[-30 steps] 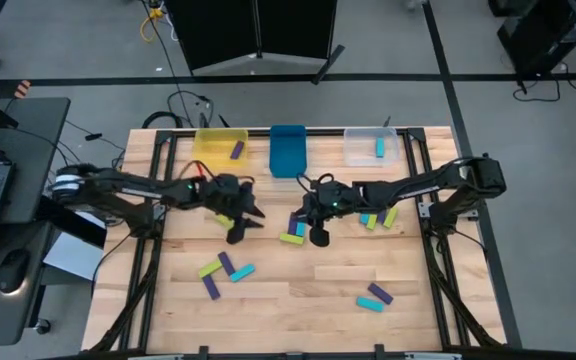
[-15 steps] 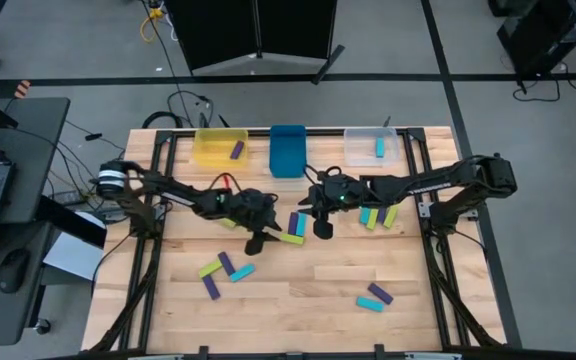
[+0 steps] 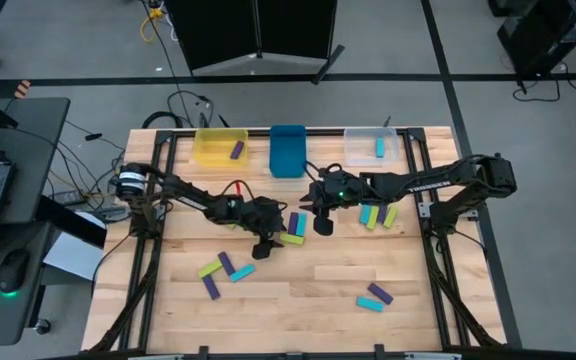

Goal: Sort blocks
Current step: Put the green block into the blue bin

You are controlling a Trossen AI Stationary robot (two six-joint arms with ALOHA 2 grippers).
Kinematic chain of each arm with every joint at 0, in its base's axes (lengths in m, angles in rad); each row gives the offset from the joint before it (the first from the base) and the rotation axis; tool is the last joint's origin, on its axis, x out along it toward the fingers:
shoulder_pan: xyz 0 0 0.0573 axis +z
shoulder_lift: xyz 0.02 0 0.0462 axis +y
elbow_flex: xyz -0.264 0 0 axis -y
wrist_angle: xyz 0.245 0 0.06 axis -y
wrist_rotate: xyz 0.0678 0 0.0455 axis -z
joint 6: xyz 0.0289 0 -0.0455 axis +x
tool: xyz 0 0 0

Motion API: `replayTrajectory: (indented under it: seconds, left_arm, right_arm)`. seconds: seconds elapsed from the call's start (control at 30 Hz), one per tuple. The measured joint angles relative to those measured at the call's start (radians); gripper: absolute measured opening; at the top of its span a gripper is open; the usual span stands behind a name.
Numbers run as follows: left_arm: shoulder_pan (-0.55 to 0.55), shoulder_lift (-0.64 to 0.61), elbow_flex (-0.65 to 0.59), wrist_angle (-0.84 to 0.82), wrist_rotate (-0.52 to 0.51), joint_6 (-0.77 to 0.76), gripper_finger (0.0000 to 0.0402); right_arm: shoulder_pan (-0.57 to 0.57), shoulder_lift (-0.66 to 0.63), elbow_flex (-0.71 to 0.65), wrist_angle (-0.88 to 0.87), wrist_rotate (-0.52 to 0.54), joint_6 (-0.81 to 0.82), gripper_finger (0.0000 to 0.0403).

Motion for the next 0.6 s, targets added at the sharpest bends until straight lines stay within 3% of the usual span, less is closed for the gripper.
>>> replayTrajectory:
  seconds: [0.2, 0.47, 0.6]
  left_arm:
    - [-0.002, 0.002, 0.001, -0.001, -0.019, -0.001, 0.0231]
    - [-0.001, 0.002, 0.001, -0.008, -0.009, -0.002, 0.0114]
    - [-0.003, -0.009, 0.0, -0.024, 0.006, -0.003, 0.0105]
  right_arm:
    - [0.0, 0.0, 0.0, 0.0, 0.0, 0.0, 0.0108]
    - [0.0, 0.0, 0.0, -0.001, 0.0, 0.0, 0.0106]
    - [0.0, 0.0, 0.0, -0.003, 0.0, 0.0, 0.0105]
